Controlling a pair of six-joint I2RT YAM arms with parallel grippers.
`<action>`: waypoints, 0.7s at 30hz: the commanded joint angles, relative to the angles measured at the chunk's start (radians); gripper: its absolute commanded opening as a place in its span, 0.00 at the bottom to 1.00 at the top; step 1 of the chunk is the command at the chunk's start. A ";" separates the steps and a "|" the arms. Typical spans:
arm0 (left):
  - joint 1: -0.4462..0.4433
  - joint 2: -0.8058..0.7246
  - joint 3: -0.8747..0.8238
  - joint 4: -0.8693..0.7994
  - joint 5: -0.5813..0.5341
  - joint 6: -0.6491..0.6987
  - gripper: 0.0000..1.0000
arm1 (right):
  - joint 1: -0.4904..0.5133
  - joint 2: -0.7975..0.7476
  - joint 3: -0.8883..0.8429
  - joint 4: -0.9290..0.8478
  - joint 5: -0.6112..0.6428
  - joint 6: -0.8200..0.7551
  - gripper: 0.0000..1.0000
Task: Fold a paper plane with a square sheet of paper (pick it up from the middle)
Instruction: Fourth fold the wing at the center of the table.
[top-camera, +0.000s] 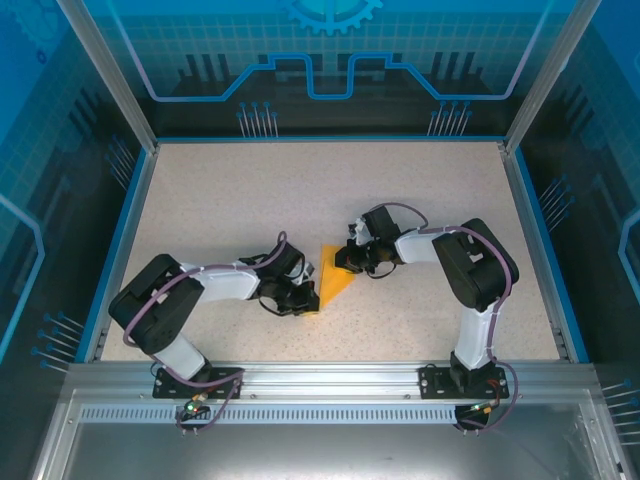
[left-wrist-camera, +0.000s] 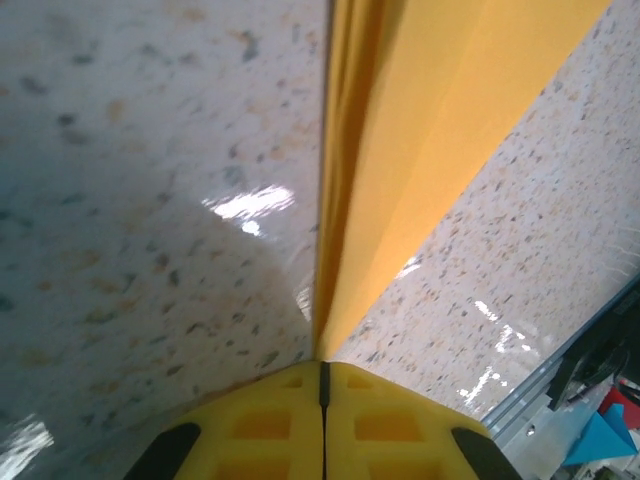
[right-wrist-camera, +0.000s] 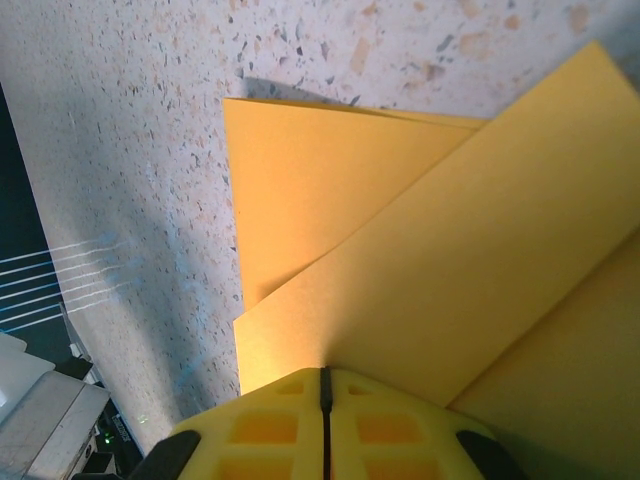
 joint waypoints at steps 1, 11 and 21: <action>-0.005 -0.084 -0.016 -0.082 -0.043 0.005 0.07 | 0.005 0.027 0.001 -0.061 0.026 -0.013 0.08; 0.007 -0.151 0.127 -0.133 -0.188 0.044 0.16 | -0.008 -0.209 0.048 -0.242 0.102 -0.072 0.20; 0.007 0.063 0.315 -0.182 -0.247 0.091 0.31 | -0.058 -0.354 -0.189 -0.171 0.110 0.016 0.35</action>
